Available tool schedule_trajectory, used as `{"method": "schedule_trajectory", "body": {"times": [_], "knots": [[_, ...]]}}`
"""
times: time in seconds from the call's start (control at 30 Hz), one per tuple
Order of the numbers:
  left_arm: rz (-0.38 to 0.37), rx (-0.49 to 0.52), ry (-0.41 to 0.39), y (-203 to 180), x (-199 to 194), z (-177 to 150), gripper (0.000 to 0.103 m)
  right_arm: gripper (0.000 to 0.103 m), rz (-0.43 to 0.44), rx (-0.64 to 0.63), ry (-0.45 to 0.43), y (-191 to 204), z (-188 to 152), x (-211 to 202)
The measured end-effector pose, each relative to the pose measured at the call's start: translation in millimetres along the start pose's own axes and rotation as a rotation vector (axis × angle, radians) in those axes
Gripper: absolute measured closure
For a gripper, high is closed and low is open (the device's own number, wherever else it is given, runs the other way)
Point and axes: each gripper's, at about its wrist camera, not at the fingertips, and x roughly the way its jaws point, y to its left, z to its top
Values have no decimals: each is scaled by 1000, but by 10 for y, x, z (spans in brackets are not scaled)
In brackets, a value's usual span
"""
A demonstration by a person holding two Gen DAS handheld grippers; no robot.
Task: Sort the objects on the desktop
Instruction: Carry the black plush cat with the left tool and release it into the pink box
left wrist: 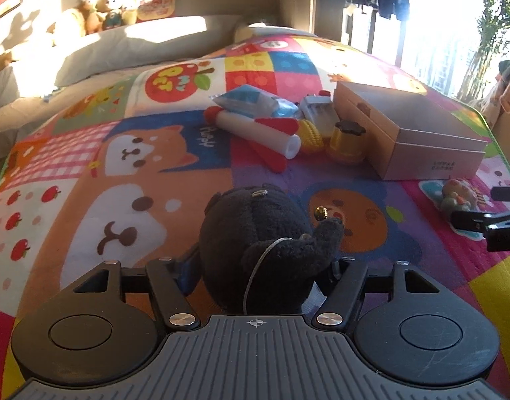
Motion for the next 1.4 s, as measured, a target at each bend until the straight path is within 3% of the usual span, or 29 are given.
{"method": "schedule_trajectory", "body": {"times": [0.1, 0.23, 0.27, 0.33, 0.37, 0.67, 0.87, 1.07, 1.13, 1.17, 1.2, 1.23, 1.3, 1.4], "knots": [[-39, 16, -9, -53, -69, -13, 32, 0, 18, -38, -19, 76, 90, 75], [-76, 48, -21, -148, -152, -19, 32, 2, 21, -59, 20, 125, 166, 241], [-85, 53, -21, -170, -161, -21, 32, 6, 19, -57, 24, 121, 163, 257], [-100, 63, -16, -219, -165, -27, 32, 29, 20, -61, 40, 106, 150, 252], [-107, 69, -14, -247, -163, -31, 32, 31, 25, -60, 49, 89, 145, 231], [-217, 152, -50, -571, -306, 56, 32, 33, 75, -43, 2, -105, 42, -554], [-353, 225, -163, -888, -333, 575, 32, 34, 18, -51, -124, -246, 166, -1104], [-467, 213, -272, -1215, -16, 1568, 32, 33, -90, -70, -254, -357, 511, -1067], [-500, 193, -291, -1313, 147, 1899, 25, 34, -116, -79, -283, -393, 682, -913], [-509, 177, -300, -1341, 237, 2042, 15, 34, -130, -84, -299, -413, 771, -823], [-499, 158, -309, -1345, 318, 2158, 10, 33, -143, -89, -316, -431, 854, -719], [-482, 142, -319, -1326, 371, 2232, 7, 25, -153, -91, -326, -458, 935, -595], [-438, 115, -325, -1224, 447, 2264, 7, 16, -173, -72, -300, -517, 1042, -376], [-375, 93, -290, -971, 528, 2023, 6, 16, -136, -36, -254, -571, 1011, -187]]}}
